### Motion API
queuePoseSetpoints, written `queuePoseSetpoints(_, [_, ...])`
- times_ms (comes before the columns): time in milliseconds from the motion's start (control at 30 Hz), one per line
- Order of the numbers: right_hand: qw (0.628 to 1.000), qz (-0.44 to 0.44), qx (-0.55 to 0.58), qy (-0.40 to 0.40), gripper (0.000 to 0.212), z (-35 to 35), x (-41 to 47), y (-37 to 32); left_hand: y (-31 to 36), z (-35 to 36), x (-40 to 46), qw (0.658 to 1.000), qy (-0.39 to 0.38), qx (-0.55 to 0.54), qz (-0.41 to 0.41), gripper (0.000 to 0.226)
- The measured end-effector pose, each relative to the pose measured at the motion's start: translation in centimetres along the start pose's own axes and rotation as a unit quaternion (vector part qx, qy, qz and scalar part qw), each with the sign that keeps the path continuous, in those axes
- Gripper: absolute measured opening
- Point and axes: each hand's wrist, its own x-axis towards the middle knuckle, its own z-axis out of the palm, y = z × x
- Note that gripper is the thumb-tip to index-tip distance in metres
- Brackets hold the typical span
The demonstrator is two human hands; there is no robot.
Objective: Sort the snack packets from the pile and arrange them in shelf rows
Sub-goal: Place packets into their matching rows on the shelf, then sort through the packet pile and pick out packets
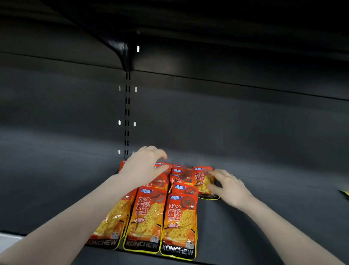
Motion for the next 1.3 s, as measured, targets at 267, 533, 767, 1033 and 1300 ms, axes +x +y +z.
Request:
queuePoseSetpoints(267, [0.999,-0.018,0.032,-0.032,0.053,1.5,0.1,-1.3,-0.4,-0.8,-1.0,1.000,-0.002,-0.004,0.019,0.032])
queuePoseSetpoints(533, [0.997,0.001,0.077,0.006,0.052,1.2,-0.1,-1.3,-0.5,-0.9,-1.6,0.999,-0.011,-0.004,0.037,0.030])
queuePoseSetpoints(767, [0.987,0.103,0.000,0.123,0.042,-0.9,-3.9,-0.8,2.5,-0.7,-2.0,0.998,-0.021,-0.010,0.056,0.034])
queuePoseSetpoints(1033, [0.974,0.148,-0.019,0.172,0.036,-4.7,-10.4,4.5,10.6,0.2,-1.9,0.996,-0.041,-0.015,0.074,0.035])
queuePoseSetpoints(1300, [0.954,0.168,-0.043,0.246,0.027,-11.1,-20.0,15.7,26.0,3.3,-2.0,0.992,-0.042,-0.044,0.111,0.038])
